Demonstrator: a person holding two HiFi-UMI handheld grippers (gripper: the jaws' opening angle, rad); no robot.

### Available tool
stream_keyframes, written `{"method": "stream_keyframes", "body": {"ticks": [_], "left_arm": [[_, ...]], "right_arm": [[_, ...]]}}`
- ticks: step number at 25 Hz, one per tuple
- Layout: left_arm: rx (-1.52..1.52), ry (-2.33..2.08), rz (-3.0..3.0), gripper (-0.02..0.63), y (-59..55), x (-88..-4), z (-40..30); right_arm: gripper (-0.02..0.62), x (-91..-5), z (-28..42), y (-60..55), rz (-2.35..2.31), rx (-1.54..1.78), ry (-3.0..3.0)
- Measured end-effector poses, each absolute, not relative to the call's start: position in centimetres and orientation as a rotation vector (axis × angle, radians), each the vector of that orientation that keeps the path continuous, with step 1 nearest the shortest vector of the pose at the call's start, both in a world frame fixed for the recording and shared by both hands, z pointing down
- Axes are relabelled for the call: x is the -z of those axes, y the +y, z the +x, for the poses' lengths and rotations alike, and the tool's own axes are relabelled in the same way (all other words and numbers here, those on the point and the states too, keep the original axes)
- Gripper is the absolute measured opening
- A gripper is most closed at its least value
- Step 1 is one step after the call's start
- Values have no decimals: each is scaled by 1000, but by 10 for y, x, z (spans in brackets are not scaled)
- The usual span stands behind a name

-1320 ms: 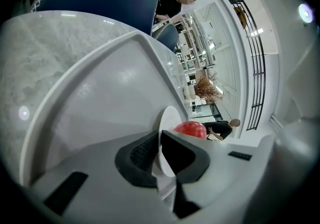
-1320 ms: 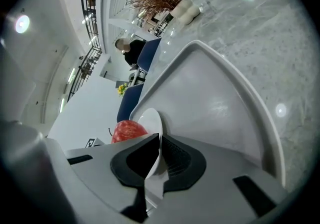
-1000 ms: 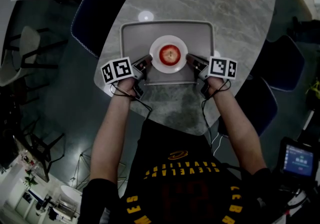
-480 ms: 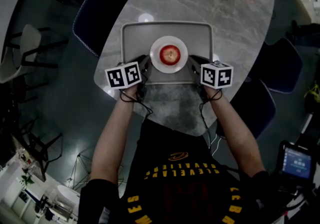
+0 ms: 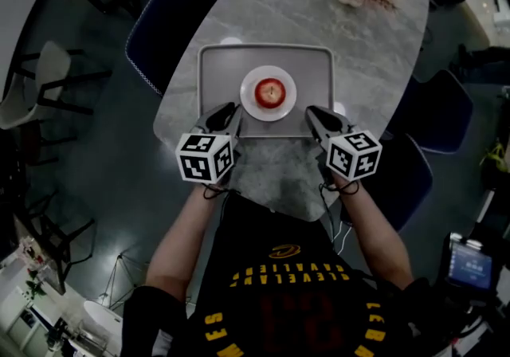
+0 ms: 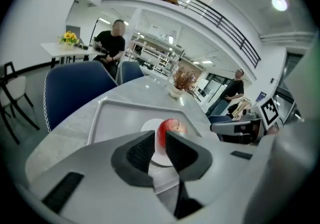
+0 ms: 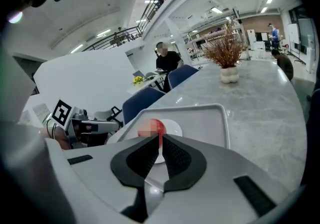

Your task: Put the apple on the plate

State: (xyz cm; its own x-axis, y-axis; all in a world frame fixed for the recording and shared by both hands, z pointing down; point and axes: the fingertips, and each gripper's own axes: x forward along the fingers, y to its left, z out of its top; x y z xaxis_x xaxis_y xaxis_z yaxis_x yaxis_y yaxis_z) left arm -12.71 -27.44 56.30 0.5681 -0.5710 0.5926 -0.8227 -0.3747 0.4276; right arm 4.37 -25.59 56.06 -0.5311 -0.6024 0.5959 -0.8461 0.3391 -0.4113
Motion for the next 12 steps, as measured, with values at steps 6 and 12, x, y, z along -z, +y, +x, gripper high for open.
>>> {"method": "stream_keyframes", "body": {"ticks": [6,12], "left_arm": [[-422,-1177,2312,14,-240,-490,-107],[-331,-1189,2461,2,-186,-431,-69]], "right_arm": [[28,-512,26,-218,1243,-939,-2415],[6,-473,28,-167,1216,-872,-2527]]}}
